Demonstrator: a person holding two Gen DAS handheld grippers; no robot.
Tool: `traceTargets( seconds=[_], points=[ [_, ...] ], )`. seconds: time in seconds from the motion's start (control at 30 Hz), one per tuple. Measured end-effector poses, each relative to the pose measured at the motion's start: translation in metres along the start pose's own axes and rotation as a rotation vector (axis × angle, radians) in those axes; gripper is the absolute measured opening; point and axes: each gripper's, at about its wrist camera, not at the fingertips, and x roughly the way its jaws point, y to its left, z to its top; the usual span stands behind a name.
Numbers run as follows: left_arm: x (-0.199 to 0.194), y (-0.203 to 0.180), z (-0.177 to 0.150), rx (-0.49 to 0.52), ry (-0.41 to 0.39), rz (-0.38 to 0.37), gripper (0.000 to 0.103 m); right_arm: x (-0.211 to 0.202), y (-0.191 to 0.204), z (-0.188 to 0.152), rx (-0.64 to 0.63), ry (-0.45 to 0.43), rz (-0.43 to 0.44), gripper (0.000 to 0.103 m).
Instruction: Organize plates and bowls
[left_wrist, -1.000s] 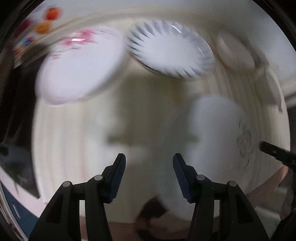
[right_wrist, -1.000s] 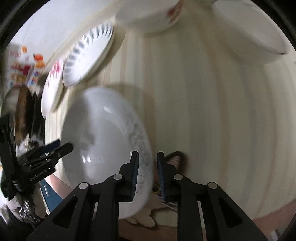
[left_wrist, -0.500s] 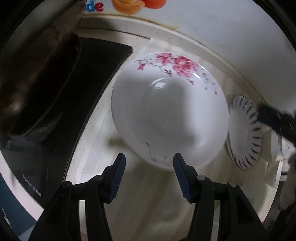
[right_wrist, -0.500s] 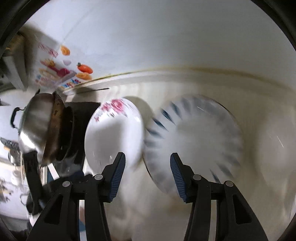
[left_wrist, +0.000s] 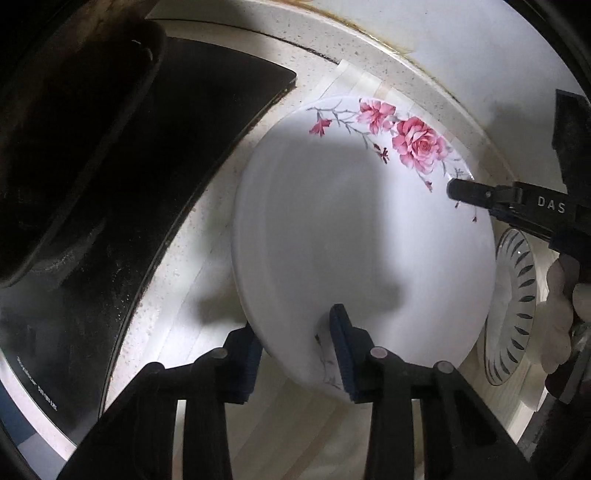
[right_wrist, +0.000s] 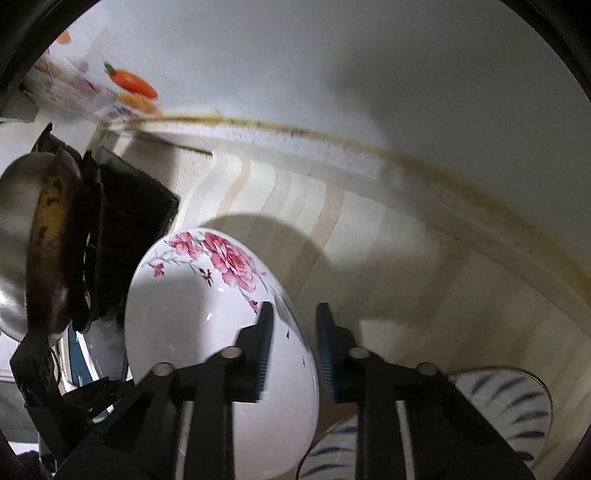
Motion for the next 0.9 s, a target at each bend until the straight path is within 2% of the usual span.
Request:
traceTargets(
  seconds=[0.23,0.53,0.73,0.83,0.9],
  points=[
    [0.004,0.000,-0.008,0.019,-0.006,0.000,0.033,-0.001,0.001,-0.005,-0.030,-0.043,0.014,0.017],
    [-0.023,-0.019,-0.032,0.073,-0.029,-0.033,0.033,-0.040,-0.001,-0.038,-0.032,-0.090,0.032,0.014],
    [-0.051,-0.045,-0.059,0.170,-0.051,-0.051,0.033,-0.085,-0.008,-0.087,0.004,-0.142,0.030,0.014],
    [-0.067,-0.068,-0.062,0.228,-0.046,-0.074,0.033,-0.109,-0.017,-0.122,0.044,-0.176,0.028,0.014],
    [-0.072,-0.081,-0.076,0.274,-0.041,-0.084,0.033,-0.126,-0.026,-0.154,0.084,-0.197,0.028,0.014]
  ],
)
